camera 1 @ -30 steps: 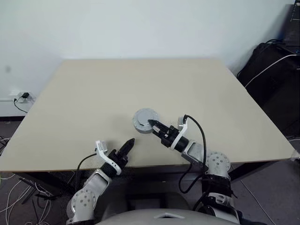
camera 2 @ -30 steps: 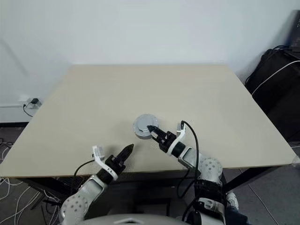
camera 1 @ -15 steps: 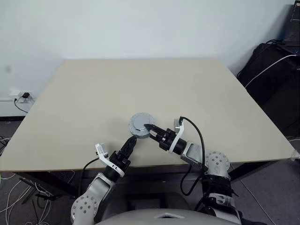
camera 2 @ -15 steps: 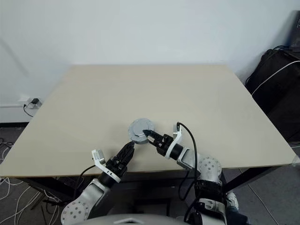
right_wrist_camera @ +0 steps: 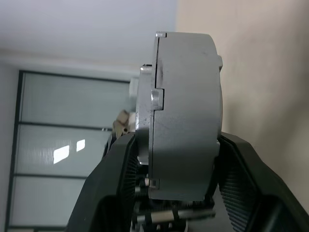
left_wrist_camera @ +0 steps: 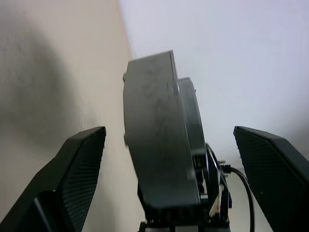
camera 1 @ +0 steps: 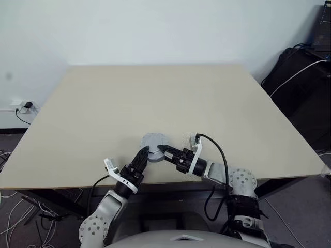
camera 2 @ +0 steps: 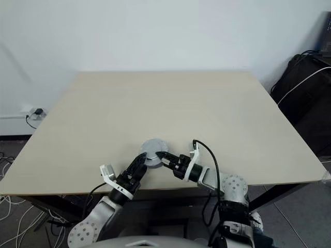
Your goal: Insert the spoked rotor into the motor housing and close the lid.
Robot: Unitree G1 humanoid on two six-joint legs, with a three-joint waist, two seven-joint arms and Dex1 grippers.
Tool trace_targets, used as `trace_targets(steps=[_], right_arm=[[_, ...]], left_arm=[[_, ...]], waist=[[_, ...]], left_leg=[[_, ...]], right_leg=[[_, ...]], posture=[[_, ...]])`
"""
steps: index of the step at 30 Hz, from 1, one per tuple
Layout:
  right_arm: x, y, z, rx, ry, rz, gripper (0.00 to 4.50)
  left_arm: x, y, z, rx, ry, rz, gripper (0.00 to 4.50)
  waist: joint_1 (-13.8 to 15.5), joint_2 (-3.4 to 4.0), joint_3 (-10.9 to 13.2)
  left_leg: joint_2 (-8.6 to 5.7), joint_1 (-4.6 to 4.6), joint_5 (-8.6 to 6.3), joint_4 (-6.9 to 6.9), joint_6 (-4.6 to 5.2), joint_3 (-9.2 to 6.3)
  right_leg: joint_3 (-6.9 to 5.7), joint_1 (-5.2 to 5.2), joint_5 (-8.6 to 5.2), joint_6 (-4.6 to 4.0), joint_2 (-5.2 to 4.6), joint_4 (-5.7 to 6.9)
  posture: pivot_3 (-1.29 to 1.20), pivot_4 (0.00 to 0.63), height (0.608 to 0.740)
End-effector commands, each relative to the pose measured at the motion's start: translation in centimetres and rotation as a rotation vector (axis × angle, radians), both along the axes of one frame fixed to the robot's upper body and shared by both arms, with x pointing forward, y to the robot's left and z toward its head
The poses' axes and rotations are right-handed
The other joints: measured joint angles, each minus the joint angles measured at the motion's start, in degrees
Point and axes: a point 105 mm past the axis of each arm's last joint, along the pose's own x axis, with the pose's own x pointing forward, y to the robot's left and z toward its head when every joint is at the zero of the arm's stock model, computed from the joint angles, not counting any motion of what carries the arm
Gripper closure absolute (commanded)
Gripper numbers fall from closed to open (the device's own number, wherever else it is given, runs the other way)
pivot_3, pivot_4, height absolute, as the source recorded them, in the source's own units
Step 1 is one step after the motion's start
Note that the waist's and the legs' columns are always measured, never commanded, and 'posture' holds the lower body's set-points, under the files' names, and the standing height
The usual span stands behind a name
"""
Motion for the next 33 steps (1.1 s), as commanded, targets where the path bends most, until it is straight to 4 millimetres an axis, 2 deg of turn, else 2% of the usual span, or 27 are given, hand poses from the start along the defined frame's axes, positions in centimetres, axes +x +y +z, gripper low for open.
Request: trace_targets(steps=[1, 11, 14, 19, 20, 28, 33], right_arm=[[-0.21, 0.32, 2.87, 0.099, -0.103, 0.038, 2.45], [-0.72, 0.4, 3.19, 0.118, -0.107, 0.073, 2.45], [-0.73, 0.43, 3.22, 0.117, -0.109, 0.075, 2.45], [-0.58, 0.34, 3.15, 0.099, -0.117, 0.065, 2.45], [-0.48, 0.27, 3.04, 0.076, -0.129, 0.054, 2.45], [-0.26, 0.05, 2.65, 0.006, -0.182, 0.029, 2.45], [-0.24, 0.01, 2.42, -0.006, -0.183, 0.032, 0.76]], left_arm=[[0.53, -1.88, 1.31, -0.119, -0.027, 0.007, 0.02], [0.7, -2.29, 0.88, -0.13, 0.014, -0.012, 0.02], [0.83, -2.33, 0.71, -0.124, 0.027, -0.012, 0.57], [0.93, -2.39, 0.78, -0.118, 0.026, -0.017, 2.14], [0.92, -2.4, 0.8, -0.116, 0.024, -0.018, 2.33], [0.89, -2.46, 0.84, -0.105, 0.021, -0.024, 2.33], [0.89, -2.5, 0.88, -0.102, 0.018, -0.025, 2.35]], waist=[[-0.01, 0.0, 0.0], [0.0, -0.01, 0.0], [0.02, -0.01, 0.0], [0.01, -0.01, 0.01], [0.0, -0.01, 0.01], [0.0, -0.02, 0.01], [0.04, -0.04, 0.02]], left_leg=[[0.0, 0.0, 0.0, 0.0, 0.0, 0.01], [0.0, 0.0, 0.0, 0.0, 0.0, 0.0], [0.0, 0.0, 0.0, 0.0, 0.0, 0.0], [0.0, 0.0, 0.0, 0.0, 0.0, 0.01], [0.0, 0.0, 0.0, 0.0, 0.0, 0.0], [-0.01, 0.01, 0.0, 0.0, 0.0, 0.01], [-0.01, 0.01, 0.0, 0.0, 0.0, -0.01]], right_leg=[[0.0, 0.0, 0.0, 0.0, 0.0, 0.0], [0.0, 0.01, -0.03, 0.05, 0.0, 0.0], [0.0, 0.0, -0.03, 0.04, 0.0, 0.0], [0.0, 0.01, -0.03, 0.04, 0.0, 0.0], [0.0, 0.01, -0.02, 0.04, 0.0, 0.0], [0.0, 0.02, -0.04, 0.05, 0.0, -0.01], [0.0, 0.02, -0.04, 0.05, 0.0, -0.01]], posture=[[0.0, 0.0, 0.74], [0.0, 0.0, 0.74], [0.0, 0.0, 0.74], [0.0, 0.0, 0.74], [0.0, 0.0, 0.74], [0.0, 0.0, 0.74], [0.0, 0.0, 0.74]])
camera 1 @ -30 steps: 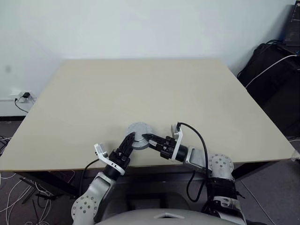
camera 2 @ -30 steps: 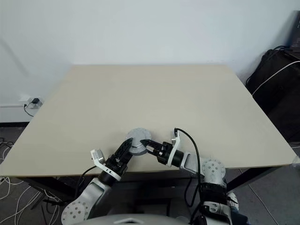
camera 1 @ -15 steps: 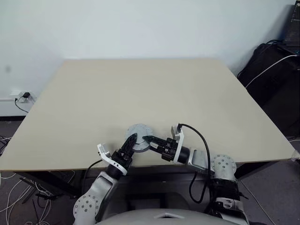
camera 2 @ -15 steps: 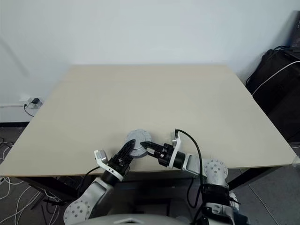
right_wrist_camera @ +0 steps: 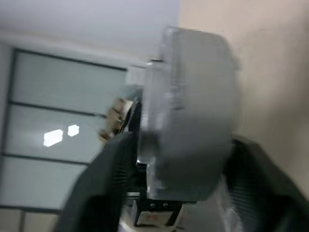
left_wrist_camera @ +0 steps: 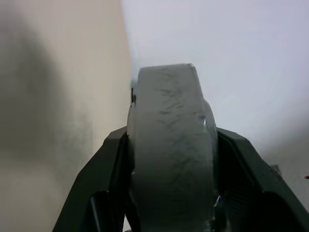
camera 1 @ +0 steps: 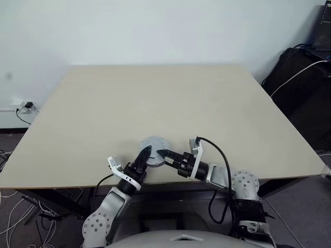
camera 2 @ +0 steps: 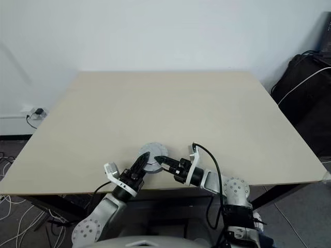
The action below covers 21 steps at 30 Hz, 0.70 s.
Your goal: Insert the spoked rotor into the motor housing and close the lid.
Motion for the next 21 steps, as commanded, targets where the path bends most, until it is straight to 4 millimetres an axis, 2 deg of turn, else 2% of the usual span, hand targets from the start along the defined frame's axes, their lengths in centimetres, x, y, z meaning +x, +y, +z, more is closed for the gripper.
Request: trace_targets(steps=[1, 2, 3, 10, 16, 18, 21], right_arm=[[0.6, 0.2, 2.3, 0.048, -0.103, -0.005, 0.45], [0.6, 0.1, 2.3, 0.047, -0.103, -0.005, 0.08], [0.6, 0.1, 2.3, 0.046, -0.103, -0.005, 0.0], [0.8, -0.7, 1.6, -0.003, -0.092, -0.026, 0.0], [2.0, -2.9, -0.1, -0.126, -0.082, -0.157, 0.0], [2.0, -3.2, -0.2, -0.198, -0.13, -0.162, 0.0], [1.9, -3.3, -0.9, -0.414, -0.283, -0.143, 0.0]], left_arm=[[0.4, -1.4, 1.2, -0.059, -0.032, -0.002, 2.36], [0.4, -1.3, 1.2, -0.058, -0.034, 0.002, 2.36], [0.5, -1.2, 1.3, -0.057, -0.038, 0.009, 2.36], [1.2, -0.6, 1.8, -0.05, -0.068, 0.046, 2.36], [2.4, -0.1, 2.9, -0.034, -0.121, 0.081, 2.36], [3.0, 0.2, 3.2, -0.013, -0.138, 0.096, 2.36], [4.8, 0.5, 3.2, 0.05, -0.127, 0.119, 2.36]], waist=[[0.0, 0.01, 0.01], [-0.01, 0.0, 0.01], [-0.02, 0.0, 0.01], [0.02, 0.0, 0.01], [0.24, -0.02, 0.02], [0.34, -0.02, 0.02], [0.51, -0.03, 0.03]], left_leg=[[0.0, 0.0, 0.0, 0.0, 0.0, 0.0], [0.0, 0.0, 0.0, 0.0, 0.0, 0.0], [0.0, 0.0, 0.0, 0.0, 0.0, 0.0], [0.0, 0.0, 0.0, 0.0, 0.0, 0.0], [-0.01, 0.0, 0.0, 0.0, 0.0, 0.01], [-0.01, 0.0, 0.0, 0.0, 0.0, 0.01], [-0.04, -0.01, 0.0, 0.01, 0.0, 0.01]], right_leg=[[0.0, 0.0, 0.0, 0.0, 0.0, 0.0], [0.0, -0.01, 0.0, -0.01, 0.0, 0.0], [0.0, -0.01, 0.0, -0.01, 0.0, 0.0], [0.0, 0.0, 0.0, -0.01, 0.0, 0.0], [0.0, 0.0, 0.0, 0.0, 0.0, -0.01], [0.0, 0.0, 0.0, -0.01, 0.0, -0.01], [0.01, 0.01, 0.01, -0.02, 0.0, -0.02]], posture=[[0.0, 0.0, 0.74], [0.0, 0.0, 0.74], [0.0, 0.0, 0.74], [0.0, 0.0, 0.74], [0.0, 0.0, 0.74], [0.0, 0.0, 0.74], [0.0, 0.0, 0.74]])
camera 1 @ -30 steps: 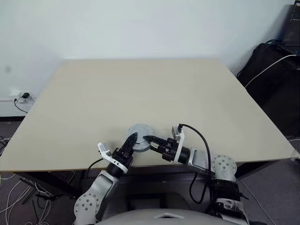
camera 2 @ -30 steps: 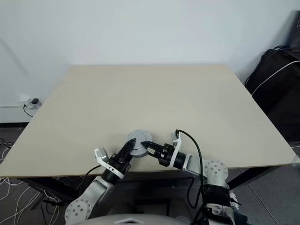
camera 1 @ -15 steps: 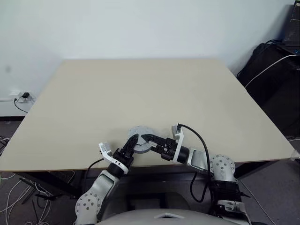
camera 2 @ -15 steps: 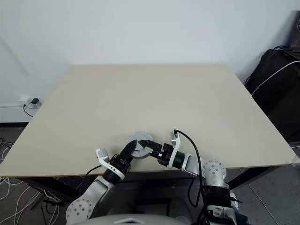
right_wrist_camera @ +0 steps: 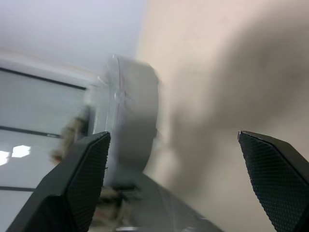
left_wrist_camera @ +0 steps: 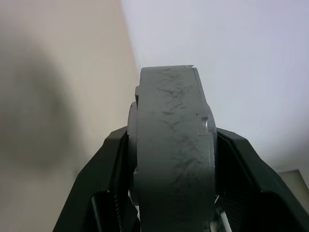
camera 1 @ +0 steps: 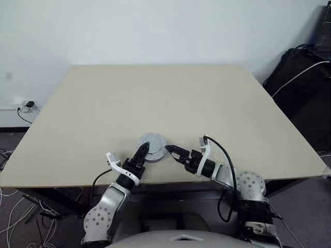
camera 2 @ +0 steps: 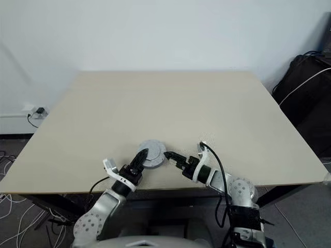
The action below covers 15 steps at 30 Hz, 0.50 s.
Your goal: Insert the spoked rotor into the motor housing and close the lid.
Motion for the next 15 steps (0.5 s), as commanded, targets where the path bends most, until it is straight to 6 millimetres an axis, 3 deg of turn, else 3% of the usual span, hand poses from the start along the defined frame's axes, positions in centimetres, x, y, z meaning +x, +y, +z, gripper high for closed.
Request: trace_targets(steps=[1, 9, 15], right_arm=[[0.4, 0.2, 0.6, -0.216, -0.202, 0.025, 0.0], [0.6, 0.7, 0.6, -0.526, -0.594, 0.054, 0.0], [0.8, 0.2, 0.3, -0.624, -0.734, 0.003, 0.0]], left_arm=[[2.8, -0.3, 2.4, -0.031, -0.07, 0.062, 2.36], [8.1, 1.6, 2.3, 0.05, -0.053, 0.153, 2.36], [11.7, 3.0, 2.0, 0.087, -0.013, 0.241, 2.36]], waist=[[0.1, -0.07, 0.0], [0.05, -0.26, 0.1], [0.55, -0.62, 0.29]], left_leg=[[-0.01, 0.0, 0.0, 0.03, 0.0, -0.02], [-0.03, 0.04, 0.02, 0.08, -0.04, -0.04], [-0.09, -0.03, 0.03, 0.14, -0.04, -0.06]], right_leg=[[0.0, 0.01, 0.0, 0.01, 0.0, 0.0], [0.0, 0.11, 0.02, 0.03, 0.05, -0.01], [-0.01, 0.17, 0.18, -0.14, 0.07, -0.13]], posture=[[0.0, 0.0, 0.74], [0.0, 0.0, 0.74], [0.0, 0.0, 0.74]])
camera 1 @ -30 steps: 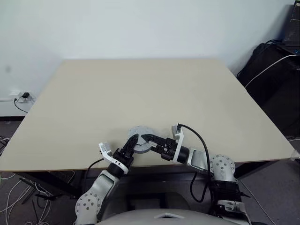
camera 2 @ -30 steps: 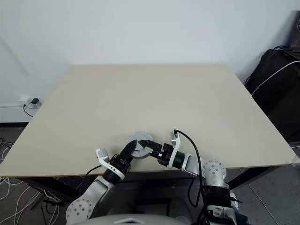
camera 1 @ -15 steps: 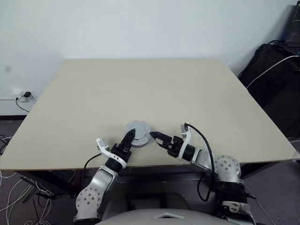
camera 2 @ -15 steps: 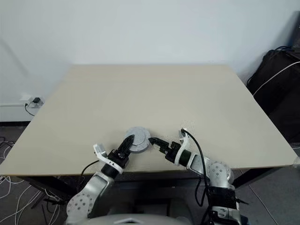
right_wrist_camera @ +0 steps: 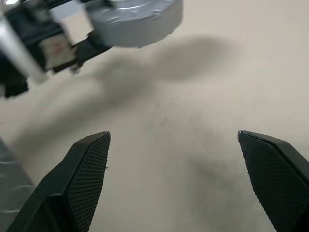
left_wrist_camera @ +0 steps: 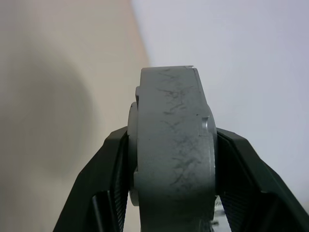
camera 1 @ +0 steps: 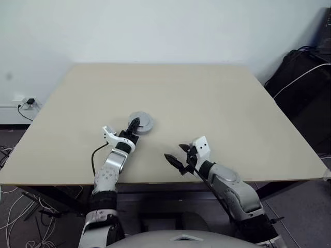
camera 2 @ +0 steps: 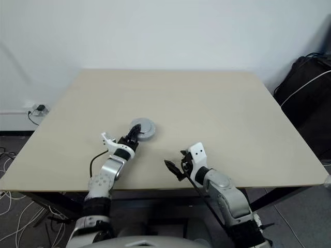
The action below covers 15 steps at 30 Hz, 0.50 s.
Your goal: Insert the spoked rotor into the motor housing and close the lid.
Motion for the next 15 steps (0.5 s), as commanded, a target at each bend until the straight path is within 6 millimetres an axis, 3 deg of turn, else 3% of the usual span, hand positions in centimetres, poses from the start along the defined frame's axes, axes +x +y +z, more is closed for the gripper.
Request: trace_targets(steps=[1, 7, 15], right_arm=[[0.5, -0.4, 1.0, -0.031, -0.134, -0.022, 0.0], [0.2, -1.0, 0.7, -0.101, -0.251, -0.058, 0.0], [0.0, -1.4, 0.3, -0.092, -0.243, -0.097, 0.0]], left_arm=[[2.5, 0.3, 2.1, -0.008, -0.065, 0.044, 2.36], [4.9, -0.1, 1.3, 0.004, 0.01, 0.059, 2.36], [5.4, -0.7, -1.9, 0.103, 0.193, 0.064, 2.36]], waist=[[0.03, -0.06, 0.04], [-0.11, -0.09, 0.05], [-0.12, -0.1, 0.05]], left_leg=[[-0.02, -0.01, 0.0, 0.0, 0.0, 0.02], [-0.01, -0.08, 0.07, -0.01, -0.12, 0.13], [-0.01, -0.2, 0.02, -0.07, -0.04, 0.2]], right_leg=[[0.0, 0.01, 0.01, 0.0, 0.0, -0.03], [-0.01, 0.08, 0.06, 0.07, 0.02, -0.3], [-0.03, 0.17, 0.39, 0.58, 0.04, -0.77]], posture=[[0.0, 0.0, 0.74], [0.0, 0.0, 0.74], [0.0, 0.0, 0.74]])
